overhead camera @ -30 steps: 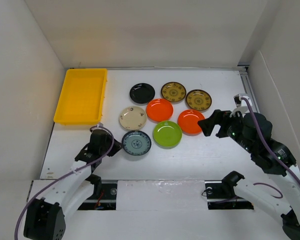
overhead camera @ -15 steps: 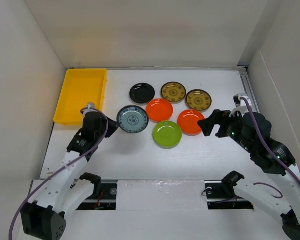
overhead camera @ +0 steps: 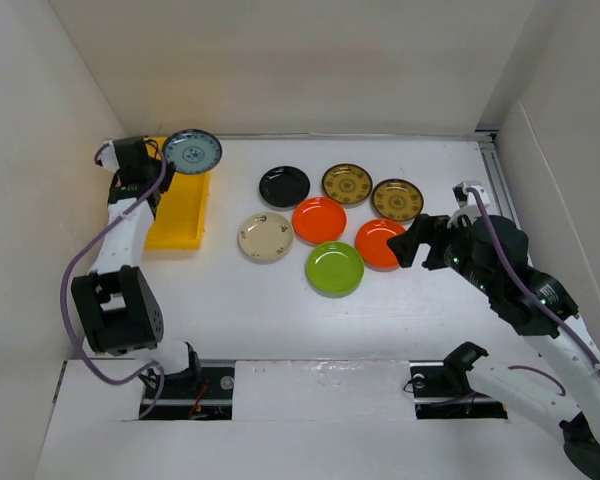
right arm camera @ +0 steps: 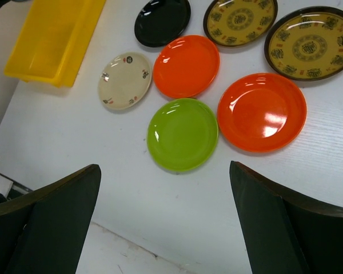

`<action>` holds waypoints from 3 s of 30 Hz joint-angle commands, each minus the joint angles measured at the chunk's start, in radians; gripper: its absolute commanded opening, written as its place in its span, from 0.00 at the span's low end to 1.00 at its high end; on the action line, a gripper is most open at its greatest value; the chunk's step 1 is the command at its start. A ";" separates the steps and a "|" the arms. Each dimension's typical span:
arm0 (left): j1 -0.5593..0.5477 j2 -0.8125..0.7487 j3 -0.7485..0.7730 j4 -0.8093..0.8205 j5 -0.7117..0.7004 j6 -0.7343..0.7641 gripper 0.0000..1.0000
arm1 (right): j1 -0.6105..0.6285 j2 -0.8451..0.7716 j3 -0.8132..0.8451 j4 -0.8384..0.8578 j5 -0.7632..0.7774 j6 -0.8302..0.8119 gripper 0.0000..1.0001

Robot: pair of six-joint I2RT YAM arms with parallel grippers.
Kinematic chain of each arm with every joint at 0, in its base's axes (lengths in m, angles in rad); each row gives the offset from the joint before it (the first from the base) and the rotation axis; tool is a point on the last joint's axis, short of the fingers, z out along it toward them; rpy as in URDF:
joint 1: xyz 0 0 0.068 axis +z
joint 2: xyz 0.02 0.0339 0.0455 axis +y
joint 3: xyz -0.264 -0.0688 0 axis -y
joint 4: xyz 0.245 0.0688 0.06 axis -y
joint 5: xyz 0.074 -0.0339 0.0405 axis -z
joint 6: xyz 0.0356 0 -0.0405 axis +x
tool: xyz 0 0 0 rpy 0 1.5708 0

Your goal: Place the plates into the plastic bin on the countertop

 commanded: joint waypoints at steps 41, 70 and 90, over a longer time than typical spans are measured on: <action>-0.672 -0.175 -0.398 -0.005 -0.279 -0.035 1.00 | 0.007 0.083 -0.071 0.256 -0.118 -0.002 1.00; -0.653 0.190 -0.449 0.032 -0.316 -0.359 0.02 | -0.011 -0.015 -0.057 0.207 -0.173 0.007 1.00; -0.443 -0.126 -0.131 -0.165 -0.479 -0.188 0.00 | -0.020 -0.014 -0.055 0.208 -0.173 -0.013 1.00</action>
